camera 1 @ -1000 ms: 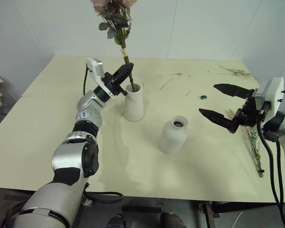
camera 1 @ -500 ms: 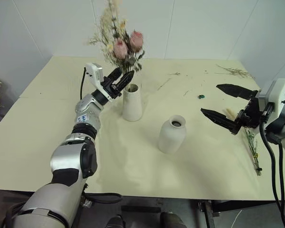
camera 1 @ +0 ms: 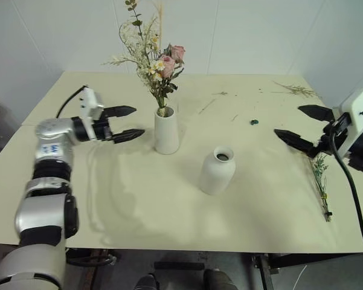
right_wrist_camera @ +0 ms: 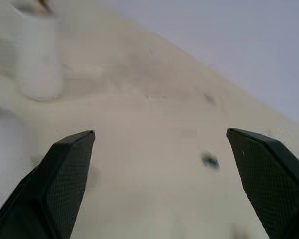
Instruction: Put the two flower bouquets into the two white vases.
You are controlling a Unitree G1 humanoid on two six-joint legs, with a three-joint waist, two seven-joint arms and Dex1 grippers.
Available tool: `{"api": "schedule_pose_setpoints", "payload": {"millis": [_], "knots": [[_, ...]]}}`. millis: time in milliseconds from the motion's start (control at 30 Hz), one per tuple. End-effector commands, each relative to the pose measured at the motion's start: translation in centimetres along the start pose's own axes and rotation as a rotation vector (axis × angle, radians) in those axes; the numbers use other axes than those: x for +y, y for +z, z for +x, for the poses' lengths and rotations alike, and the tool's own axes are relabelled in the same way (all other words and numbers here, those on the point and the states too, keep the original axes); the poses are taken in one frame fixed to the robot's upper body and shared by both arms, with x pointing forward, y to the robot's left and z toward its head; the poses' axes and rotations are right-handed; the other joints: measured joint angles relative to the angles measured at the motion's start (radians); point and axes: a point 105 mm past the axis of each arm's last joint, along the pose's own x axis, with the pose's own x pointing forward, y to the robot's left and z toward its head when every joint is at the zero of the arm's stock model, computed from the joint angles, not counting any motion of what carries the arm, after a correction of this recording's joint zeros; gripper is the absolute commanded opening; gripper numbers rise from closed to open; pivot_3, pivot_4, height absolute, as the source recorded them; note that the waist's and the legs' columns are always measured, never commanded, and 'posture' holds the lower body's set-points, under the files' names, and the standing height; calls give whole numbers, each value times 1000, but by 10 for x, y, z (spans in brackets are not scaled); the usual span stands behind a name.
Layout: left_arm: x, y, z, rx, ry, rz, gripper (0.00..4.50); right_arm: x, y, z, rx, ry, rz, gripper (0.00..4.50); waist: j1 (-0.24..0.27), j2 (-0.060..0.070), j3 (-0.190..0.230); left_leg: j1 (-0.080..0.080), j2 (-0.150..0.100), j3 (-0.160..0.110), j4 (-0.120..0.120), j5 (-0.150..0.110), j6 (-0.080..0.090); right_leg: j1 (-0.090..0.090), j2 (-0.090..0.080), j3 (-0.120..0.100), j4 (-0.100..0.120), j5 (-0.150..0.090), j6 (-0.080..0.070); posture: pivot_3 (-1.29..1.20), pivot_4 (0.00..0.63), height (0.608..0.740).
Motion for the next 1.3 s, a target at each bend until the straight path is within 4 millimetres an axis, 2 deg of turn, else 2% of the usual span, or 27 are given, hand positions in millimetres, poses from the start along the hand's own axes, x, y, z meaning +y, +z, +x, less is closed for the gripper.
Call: {"api": "schedule_pose_setpoints", "payload": {"millis": [33, 100, 200, 367, 467, 567, 733, 867, 1167, 1300], "knots": [[-14, 28, -14, -22, -86, 39, 4215, -26, -18, -21, 177, -128, 74, 4500, 7, 0, 0, 0, 0, 0, 0, 0, 0, 0, 0, 0, 0, 0, 0, 0, 150, 740], [-23, 42, -16, -54, -114, 16, 4215, -34, -35, -30, 306, -173, 108, 4500, 10, 0, 0, 0, 0, -1, 0, 0, 0, 0, 0, 0, 0, 0, 0, 0, 150, 740], [-41, 64, -6, -131, -161, -5, 4215, -40, -59, -47, 476, -178, 180, 4500, 11, 0, 0, -1, 0, 0, 1, 0, 1, 1, 0, 0, 0, 0, 0, 0, 150, 740], [-59, 79, -4, -221, -170, -46, 4215, -43, -90, -58, 676, -157, 248, 4500, -6, 1, -1, 1, 0, 1, 2, 0, 1, 1, 0, 0, 0, 0, -1, 0, 150, 740], [-68, 80, -5, -238, -168, -71, 4215, -47, -104, -55, 725, -149, 257, 4500, -23, 1, 0, 2, 1, 2, 1, 0, 1, 1, 0, 1, 0, 1, -2, 0, 150, 740], [-74, 79, -9, -247, -159, -85, 4215, -43, -111, -43, 741, -122, 290, 4500, -29, 1, 0, 2, 1, 3, 2, 0, 1, 1, 0, 1, 0, 1, -2, 0, 150, 740], [-79, 77, -15, -235, -125, -95, 4215, -34, -125, -22, 763, -70, 366, 4500, -22, 1, 0, 3, 1, 4, 2, 0, 1, 1, 0, 1, -1, 2, -2, 0, 150, 740], [-82, 77, -18, -222, -104, -97, 4215, -30, -129, -12, 782, -38, 398, 4500, -17, 2, 0, 1, 1, 4, 1, 0, 1, 0, 0, 1, -2, 2, -2, 0, 150, 740], [-87, 78, -22, -210, -78, -94, 4215, -39, -155, -13, 874, -76, 373, 4500, -11, 2, 0, 0, 1, 4, 1, 0, 1, 0, 0, 1, -2, 2, -2, 0, 150, 740], [-87, 78, -20, -214, -80, -91, 4215, -36, -163, -15, 908, -57, 381, 4500, -14, 2, 0, 1, 1, 4, 1, 0, 1, 0, 0, 2, -2, 2, -2, 0, 150, 740]]}}
